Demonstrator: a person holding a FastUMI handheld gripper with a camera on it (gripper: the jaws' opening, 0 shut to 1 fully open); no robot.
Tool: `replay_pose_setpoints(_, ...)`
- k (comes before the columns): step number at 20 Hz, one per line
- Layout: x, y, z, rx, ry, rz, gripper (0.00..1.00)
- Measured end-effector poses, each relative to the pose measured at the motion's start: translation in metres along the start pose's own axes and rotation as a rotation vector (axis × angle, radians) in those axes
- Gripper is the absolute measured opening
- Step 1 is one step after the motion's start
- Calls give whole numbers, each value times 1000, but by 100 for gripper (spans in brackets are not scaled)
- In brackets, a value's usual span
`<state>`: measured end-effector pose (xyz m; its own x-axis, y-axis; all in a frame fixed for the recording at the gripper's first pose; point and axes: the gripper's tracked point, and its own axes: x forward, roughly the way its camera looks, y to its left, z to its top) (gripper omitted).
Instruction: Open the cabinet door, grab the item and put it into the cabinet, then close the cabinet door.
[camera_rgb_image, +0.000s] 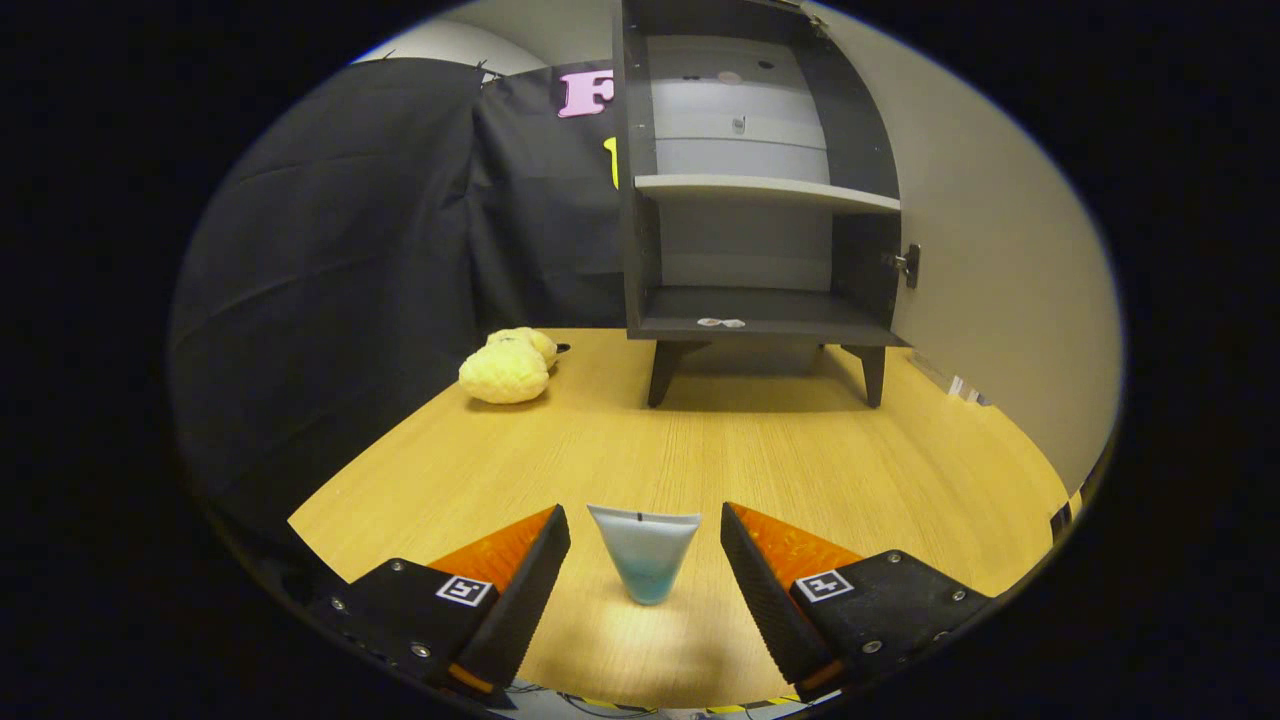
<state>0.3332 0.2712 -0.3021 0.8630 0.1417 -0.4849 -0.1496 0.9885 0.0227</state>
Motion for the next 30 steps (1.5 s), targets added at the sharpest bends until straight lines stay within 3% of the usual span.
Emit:
replay_pose_setpoints(4, 18, -8, -29, 31, 87, -27, 90)
replay_pose_setpoints(6, 21, -8, -34, 35, 108, -26, 79)
replay_pose_setpoints(8, 20, -8, -30, 25, 112, -16, 50)
replay_pose_setpoints(13, 13, -13, 9, 13, 88, 11, 49)
replay_pose_setpoints(30, 7, -65, 246, 21, -126, 41, 49)
